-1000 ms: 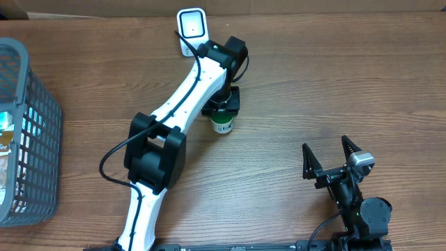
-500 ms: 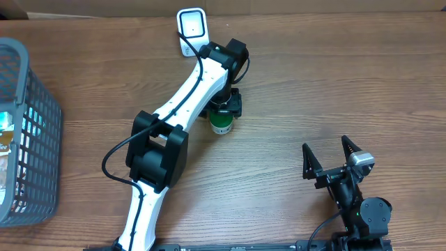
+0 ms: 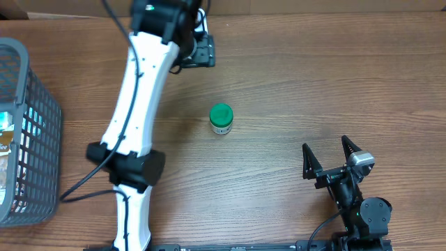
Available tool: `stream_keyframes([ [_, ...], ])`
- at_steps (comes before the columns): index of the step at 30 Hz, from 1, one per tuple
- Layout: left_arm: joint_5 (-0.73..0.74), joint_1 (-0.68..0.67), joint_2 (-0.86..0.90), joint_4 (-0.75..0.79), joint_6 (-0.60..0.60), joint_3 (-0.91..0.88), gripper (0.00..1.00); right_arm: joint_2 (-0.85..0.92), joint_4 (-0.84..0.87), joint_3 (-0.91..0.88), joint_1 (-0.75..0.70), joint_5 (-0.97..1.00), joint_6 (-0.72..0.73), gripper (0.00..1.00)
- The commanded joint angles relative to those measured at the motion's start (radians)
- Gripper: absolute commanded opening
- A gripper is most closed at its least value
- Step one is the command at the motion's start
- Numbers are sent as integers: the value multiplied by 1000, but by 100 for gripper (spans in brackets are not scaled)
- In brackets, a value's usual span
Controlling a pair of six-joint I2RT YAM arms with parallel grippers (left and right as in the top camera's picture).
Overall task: Scan the item barcode
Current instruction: 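Set the jar on the table center and open the left gripper, then move the left gripper back over the basket toward the brown snack bag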
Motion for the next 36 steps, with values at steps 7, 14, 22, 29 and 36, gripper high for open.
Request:
stream_keyframes([
  [7,5,216,-312,-5,52,33,83,-7,6,-11,5,-1,-1,100],
  [14,8,401,-394,-5,77,32,86,-7,6,-11,5,-1,0,100],
  [22,9,592,-423,-5,100,27,87,-7,6,-11,5,-1,-1,100],
  [29,8,720,-423,-5,112,14,90,-7,6,-11,5,-1,-1,100],
  [36,53,887,-424,-5,118,12,92,-7,6,-11,5,-1,-1,100],
])
